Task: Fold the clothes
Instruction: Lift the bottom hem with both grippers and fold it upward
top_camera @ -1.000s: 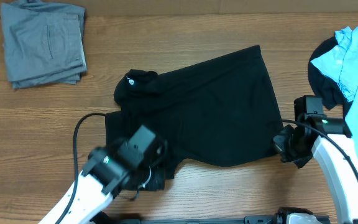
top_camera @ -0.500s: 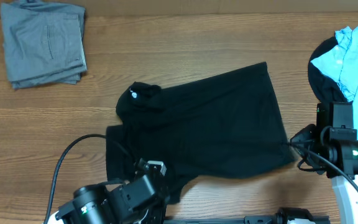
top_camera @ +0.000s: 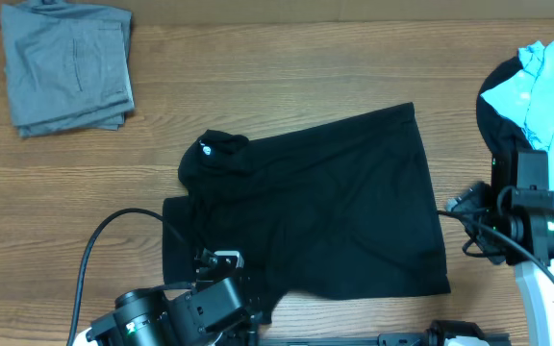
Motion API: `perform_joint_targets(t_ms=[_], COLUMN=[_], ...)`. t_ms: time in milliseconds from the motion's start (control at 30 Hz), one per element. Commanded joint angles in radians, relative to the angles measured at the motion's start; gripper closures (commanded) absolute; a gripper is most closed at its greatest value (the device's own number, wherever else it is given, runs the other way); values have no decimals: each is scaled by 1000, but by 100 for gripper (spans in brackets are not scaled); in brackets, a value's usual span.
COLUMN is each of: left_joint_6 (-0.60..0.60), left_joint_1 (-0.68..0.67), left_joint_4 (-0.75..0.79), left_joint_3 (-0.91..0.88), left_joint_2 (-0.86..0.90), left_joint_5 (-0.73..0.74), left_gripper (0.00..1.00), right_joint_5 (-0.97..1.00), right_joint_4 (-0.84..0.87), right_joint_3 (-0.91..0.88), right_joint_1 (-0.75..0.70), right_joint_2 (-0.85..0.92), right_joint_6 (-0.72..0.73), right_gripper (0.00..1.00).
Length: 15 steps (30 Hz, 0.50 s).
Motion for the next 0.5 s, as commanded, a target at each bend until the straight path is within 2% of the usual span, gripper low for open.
perform_joint_targets(t_ms=[0, 200, 267, 333, 400, 433, 467], left_joint_6=[-21, -21, -21, -21, -17, 10, 50], left_joint_1=[2, 3, 17, 52, 111, 154, 195], left_joint_4=[4, 82, 118, 146, 175, 201, 230], left_joint_3=[19, 19, 19, 19, 19, 19, 19], left_joint_2=[13, 34, 34, 36, 39, 45, 53], left_joint_5=[-63, -162, -228, -295, -335, -339, -332], left_gripper=[0, 0, 12, 26, 46, 58, 63], right_joint_5=[-71, -192, -249, -298, -327, -342, -352], right_joint_4=[33, 122, 174, 222, 261, 283, 301], right_joint_3=[30, 30, 30, 30, 30, 30, 30], right_joint_1=[1, 1, 1, 1, 1, 1, 1], right_joint_2=[41, 167, 213, 262, 300, 318, 329], right_joint_6=[-112, -222, -277, -302, -302, -302, -302], right_gripper=[5, 1, 4, 20, 38, 49, 60])
